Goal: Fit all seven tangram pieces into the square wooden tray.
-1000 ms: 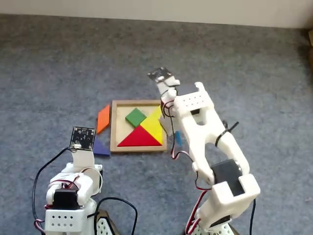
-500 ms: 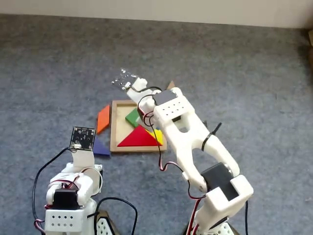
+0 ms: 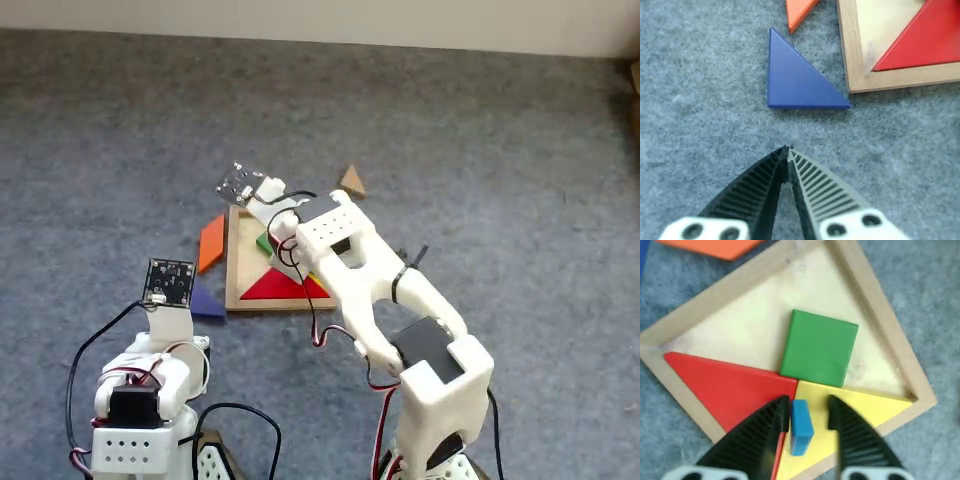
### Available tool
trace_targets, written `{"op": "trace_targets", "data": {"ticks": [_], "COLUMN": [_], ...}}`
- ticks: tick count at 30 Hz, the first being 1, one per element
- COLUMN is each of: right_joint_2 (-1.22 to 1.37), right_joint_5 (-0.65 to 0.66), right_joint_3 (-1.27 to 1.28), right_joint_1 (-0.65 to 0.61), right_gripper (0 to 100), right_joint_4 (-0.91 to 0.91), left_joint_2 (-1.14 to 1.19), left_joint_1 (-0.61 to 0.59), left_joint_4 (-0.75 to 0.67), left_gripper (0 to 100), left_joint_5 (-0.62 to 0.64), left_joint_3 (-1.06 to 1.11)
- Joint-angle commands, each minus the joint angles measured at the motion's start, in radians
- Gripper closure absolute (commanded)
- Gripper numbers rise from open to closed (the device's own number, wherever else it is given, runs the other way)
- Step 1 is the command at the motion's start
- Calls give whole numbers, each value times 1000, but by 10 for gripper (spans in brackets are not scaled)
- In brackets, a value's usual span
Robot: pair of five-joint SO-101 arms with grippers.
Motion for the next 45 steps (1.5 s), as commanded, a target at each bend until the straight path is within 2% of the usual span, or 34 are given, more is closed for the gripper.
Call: {"op": "trace_targets", "data": {"ticks": [1, 8, 13, 15, 18, 20, 26, 33, 42, 45], "right_joint_2": [-24, -84, -162, -185, -197, -193, -191, -191, -191, -200], "right_joint_5": [5, 5, 5, 3, -86, -130, -150, -149, -144, -144], "right_joint_3": [-107, -328, -354, -352, -329, -295, -77, 41, 39, 39], "right_joint_1": [-4, 8, 1, -21, -38, -44, -39, 67, 96, 94], "right_gripper": [767, 767, 772, 820, 948, 998, 993, 993, 993, 993], "right_joint_4": [19, 234, 363, 407, 460, 455, 254, 28, -58, 15], "left_joint_2": [-16, -16, -16, -16, -16, -16, -16, -16, -16, -16], "left_joint_1": [-10, -10, -10, -10, -10, -10, -10, -10, -10, -10], "left_joint_4": [3, 3, 3, 3, 3, 3, 3, 3, 3, 3], "left_gripper": [992, 992, 992, 992, 992, 992, 992, 992, 992, 992], "left_joint_5": [-6, -6, -6, -6, -6, -6, -6, -6, -6, -6], "left_joint_3": [19, 19, 19, 19, 19, 19, 19, 19, 19, 19]}}
